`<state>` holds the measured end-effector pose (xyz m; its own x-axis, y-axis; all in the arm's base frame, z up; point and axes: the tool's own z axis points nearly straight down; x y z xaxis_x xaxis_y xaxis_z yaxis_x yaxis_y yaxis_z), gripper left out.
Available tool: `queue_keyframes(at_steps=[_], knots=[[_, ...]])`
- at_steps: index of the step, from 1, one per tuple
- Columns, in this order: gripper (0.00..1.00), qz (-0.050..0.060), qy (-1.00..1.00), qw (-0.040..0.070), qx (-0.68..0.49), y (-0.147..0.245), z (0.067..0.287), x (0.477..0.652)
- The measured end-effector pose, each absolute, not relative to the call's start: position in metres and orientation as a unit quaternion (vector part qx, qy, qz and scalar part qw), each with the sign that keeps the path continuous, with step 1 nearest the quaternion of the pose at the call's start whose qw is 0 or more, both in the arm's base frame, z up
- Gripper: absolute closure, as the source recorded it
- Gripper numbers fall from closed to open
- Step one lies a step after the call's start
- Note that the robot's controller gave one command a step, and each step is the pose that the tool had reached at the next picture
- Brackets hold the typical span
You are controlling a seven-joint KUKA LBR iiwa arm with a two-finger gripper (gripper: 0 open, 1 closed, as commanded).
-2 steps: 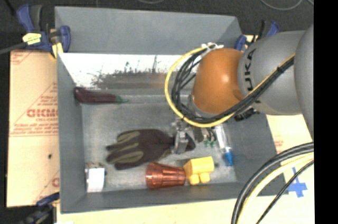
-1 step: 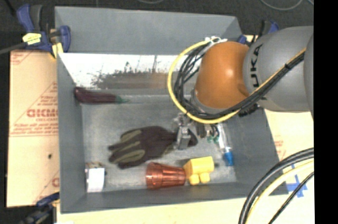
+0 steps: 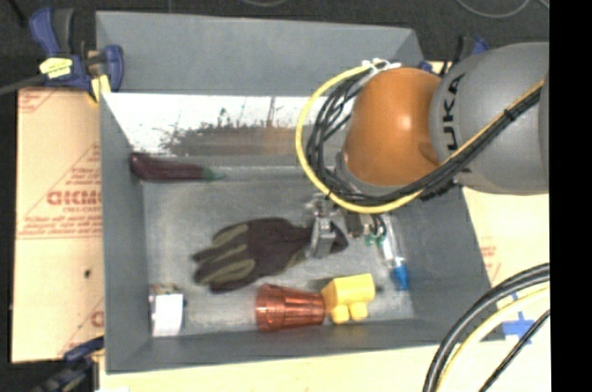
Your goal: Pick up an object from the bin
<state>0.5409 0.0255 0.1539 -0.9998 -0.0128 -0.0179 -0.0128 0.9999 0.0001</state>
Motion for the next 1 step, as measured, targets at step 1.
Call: queue_keyframes(at_steps=[1], knots=[[1.0,0.0,1.0,0.009,-0.006,0.0253,0.1462,0.5414]])
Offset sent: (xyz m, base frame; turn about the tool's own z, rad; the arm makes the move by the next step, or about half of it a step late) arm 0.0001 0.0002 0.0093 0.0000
